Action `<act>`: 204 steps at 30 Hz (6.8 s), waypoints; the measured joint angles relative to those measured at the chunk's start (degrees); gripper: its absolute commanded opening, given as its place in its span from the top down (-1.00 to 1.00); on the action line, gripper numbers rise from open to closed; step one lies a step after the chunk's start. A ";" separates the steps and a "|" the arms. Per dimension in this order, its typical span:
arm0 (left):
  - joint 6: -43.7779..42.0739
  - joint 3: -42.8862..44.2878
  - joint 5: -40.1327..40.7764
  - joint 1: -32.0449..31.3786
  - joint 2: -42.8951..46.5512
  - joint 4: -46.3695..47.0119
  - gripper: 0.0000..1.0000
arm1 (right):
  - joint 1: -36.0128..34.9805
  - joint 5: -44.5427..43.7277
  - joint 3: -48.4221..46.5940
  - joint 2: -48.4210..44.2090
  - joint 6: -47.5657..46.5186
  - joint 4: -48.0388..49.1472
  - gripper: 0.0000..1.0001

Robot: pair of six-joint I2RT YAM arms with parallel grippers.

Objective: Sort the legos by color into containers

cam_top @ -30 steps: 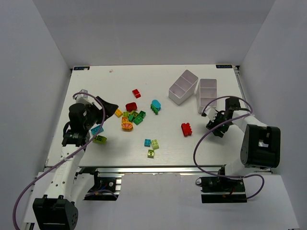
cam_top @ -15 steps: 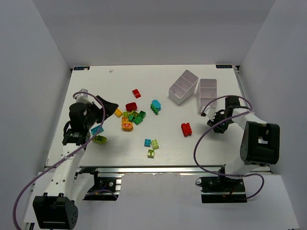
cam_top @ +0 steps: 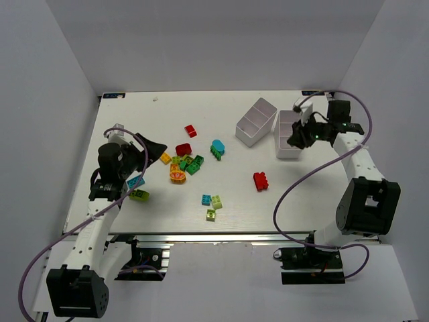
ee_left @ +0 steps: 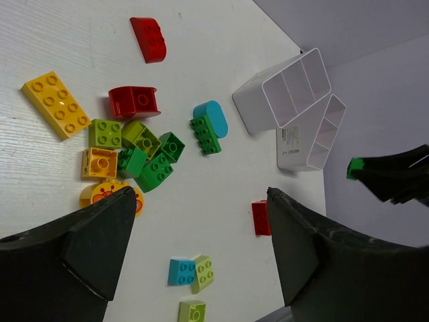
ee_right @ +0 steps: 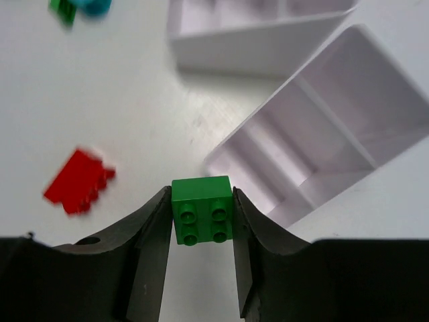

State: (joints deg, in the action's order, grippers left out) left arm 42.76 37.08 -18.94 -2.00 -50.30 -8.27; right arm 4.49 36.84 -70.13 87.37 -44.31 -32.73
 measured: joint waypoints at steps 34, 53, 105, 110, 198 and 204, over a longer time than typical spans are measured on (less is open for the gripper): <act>3.58 -0.52 -0.68 0.00 0.55 1.03 -0.74 | -6.36 -29.29 -5.53 11.91 51.25 37.53 0.46; 3.82 -1.16 -0.33 0.00 2.32 0.96 -0.68 | -6.38 -31.12 -4.92 14.75 48.41 38.73 -0.28; -2.32 48.28 32.00 -38.27 -67.01 -21.84 -0.35 | -14.01 6.12 14.80 -6.03 18.40 23.89 -0.30; -2.43 50.05 35.41 -38.29 -69.33 -20.11 -0.30 | -13.84 6.14 14.80 -6.03 18.43 23.91 -0.30; -8.70 13.86 24.28 -36.94 -35.93 11.96 0.98 | -22.71 2.51 6.19 2.82 57.83 27.36 1.00; -8.79 13.86 24.28 -36.79 -32.52 10.54 0.98 | -20.68 -0.09 -0.28 0.85 34.62 26.95 1.00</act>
State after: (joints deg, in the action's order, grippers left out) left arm 33.98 50.94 5.34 -38.79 -82.83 2.26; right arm -16.19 36.75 -70.41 88.23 -9.69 -5.78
